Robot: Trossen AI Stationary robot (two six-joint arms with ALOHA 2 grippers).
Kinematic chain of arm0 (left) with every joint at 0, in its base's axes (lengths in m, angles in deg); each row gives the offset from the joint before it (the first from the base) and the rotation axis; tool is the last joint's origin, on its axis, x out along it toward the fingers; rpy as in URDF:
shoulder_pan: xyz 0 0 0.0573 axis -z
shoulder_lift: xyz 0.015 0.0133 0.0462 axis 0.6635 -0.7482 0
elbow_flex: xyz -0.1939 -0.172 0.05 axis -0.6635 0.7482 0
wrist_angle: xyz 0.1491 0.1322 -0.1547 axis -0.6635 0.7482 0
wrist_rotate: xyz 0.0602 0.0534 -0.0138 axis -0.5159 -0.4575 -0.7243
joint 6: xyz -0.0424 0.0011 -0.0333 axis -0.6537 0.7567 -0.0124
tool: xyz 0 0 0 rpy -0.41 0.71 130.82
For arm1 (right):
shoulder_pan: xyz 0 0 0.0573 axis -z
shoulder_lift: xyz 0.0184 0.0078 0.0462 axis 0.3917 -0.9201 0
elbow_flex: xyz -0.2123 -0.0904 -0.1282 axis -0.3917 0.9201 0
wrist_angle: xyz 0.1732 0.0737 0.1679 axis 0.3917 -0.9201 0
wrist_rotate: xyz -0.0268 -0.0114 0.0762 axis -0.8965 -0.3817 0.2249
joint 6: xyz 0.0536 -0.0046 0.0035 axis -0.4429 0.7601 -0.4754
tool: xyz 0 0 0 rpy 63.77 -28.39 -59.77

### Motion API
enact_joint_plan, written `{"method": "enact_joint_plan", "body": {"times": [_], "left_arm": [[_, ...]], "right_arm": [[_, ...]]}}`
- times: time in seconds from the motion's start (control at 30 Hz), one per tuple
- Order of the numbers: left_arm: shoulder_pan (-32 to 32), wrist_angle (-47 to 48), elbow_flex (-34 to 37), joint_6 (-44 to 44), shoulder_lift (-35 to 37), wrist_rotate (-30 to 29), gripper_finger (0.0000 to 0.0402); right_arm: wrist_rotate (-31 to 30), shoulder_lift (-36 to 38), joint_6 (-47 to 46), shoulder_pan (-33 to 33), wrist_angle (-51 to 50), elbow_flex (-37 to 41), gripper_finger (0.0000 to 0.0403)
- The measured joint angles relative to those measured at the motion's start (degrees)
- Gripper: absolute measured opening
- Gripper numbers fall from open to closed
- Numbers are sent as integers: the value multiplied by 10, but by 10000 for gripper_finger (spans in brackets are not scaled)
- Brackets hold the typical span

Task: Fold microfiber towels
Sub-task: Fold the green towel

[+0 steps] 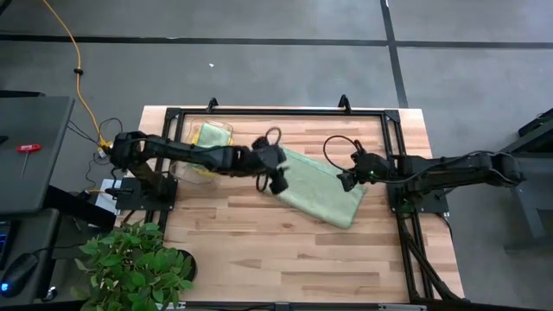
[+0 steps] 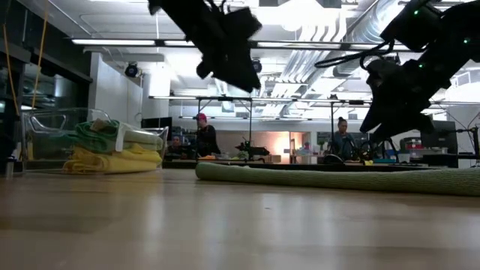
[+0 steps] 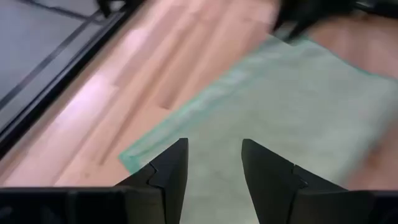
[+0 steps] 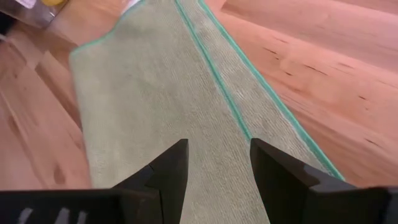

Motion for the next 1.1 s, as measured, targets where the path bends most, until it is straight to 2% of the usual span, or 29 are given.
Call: {"method": "enact_joint_plan", "body": {"times": [0.07,0.2,0.33,0.53,0.7,0.87,0.97,1.1], "left_arm": [[-26,3,-1,-18,-9,19,140],[-65,8,-1,-68,-57,100,140],[-70,20,-1,-86,-102,152,140],[-44,70,0,-51,-151,149,140],[-30,95,-2,-46,-172,160,140],[-13,101,-3,-74,-172,179,140],[7,100,-2,-119,-169,200,140],[41,86,-1,-153,-169,219,140]], "right_arm": [[1,-13,0,0,5,0,165],[11,-44,-2,0,18,0,165],[17,-68,-27,-2,28,0,165],[35,-92,-79,-2,15,0,165],[22,-94,-84,-2,-14,-8,165],[-25,-115,-35,-1,-109,-68,165],[-44,-127,15,8,-104,-93,165],[-31,-145,57,36,-69,-98,165]]}}
